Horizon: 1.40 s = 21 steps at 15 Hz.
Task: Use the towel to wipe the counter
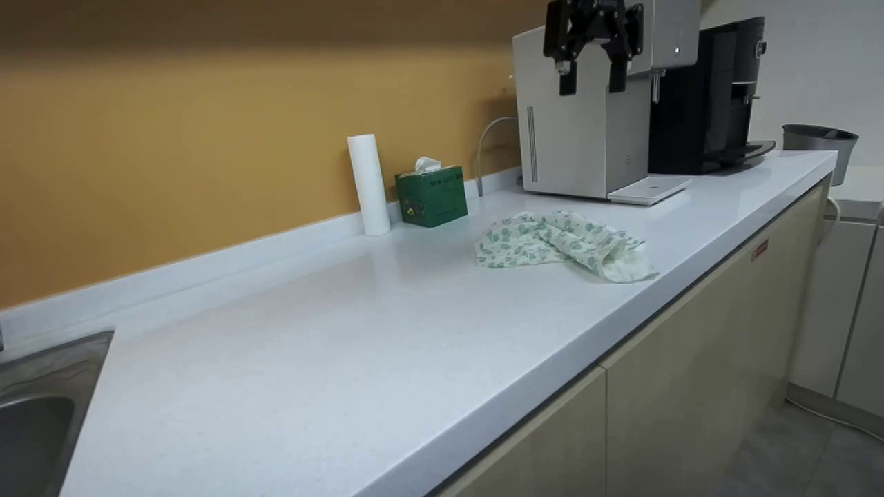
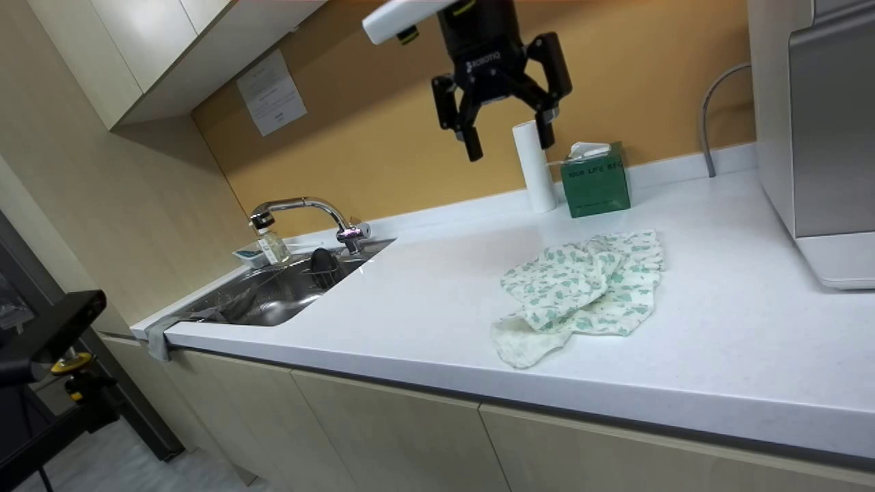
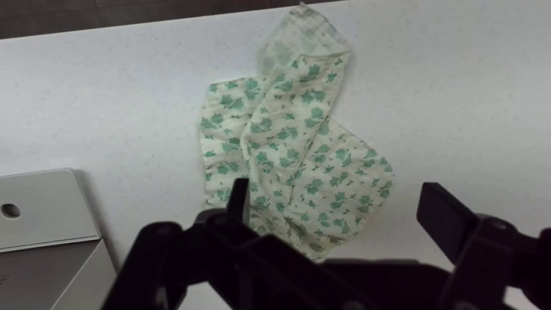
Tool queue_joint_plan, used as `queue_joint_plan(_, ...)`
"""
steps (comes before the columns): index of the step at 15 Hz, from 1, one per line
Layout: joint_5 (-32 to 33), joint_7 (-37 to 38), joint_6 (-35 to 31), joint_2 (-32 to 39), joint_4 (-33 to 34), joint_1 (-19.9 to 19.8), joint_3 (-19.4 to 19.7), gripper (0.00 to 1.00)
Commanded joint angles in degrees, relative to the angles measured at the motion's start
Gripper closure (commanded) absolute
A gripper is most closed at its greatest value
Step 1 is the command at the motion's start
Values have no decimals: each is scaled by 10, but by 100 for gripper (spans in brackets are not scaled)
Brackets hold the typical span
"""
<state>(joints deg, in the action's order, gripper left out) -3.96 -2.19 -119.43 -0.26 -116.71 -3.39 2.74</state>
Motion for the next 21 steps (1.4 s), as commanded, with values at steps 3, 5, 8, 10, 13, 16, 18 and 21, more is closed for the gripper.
queue_joint_plan(3, 65, 32, -54, 72, 23, 2, 4, 0)
queue_joint_plan(5, 80, 41, -87, 88, 20, 3, 5, 0)
queue_joint_plan(8, 64, 14, -93, 85, 5, 0, 3, 0)
queue_joint_plan(10, 65, 15, -94, 88, 6, 0, 3, 0)
queue_joint_plan(13, 112, 53, -65, 108, 24, 5, 10, 0)
queue_joint_plan(16, 130, 43, -58, 145, 40, 2, 15, 0)
queue_joint_plan(18, 129, 29, -58, 175, 54, 0, 16, 0)
queue_joint_plan(21, 122, 13, -60, 220, 78, -1, 15, 0)
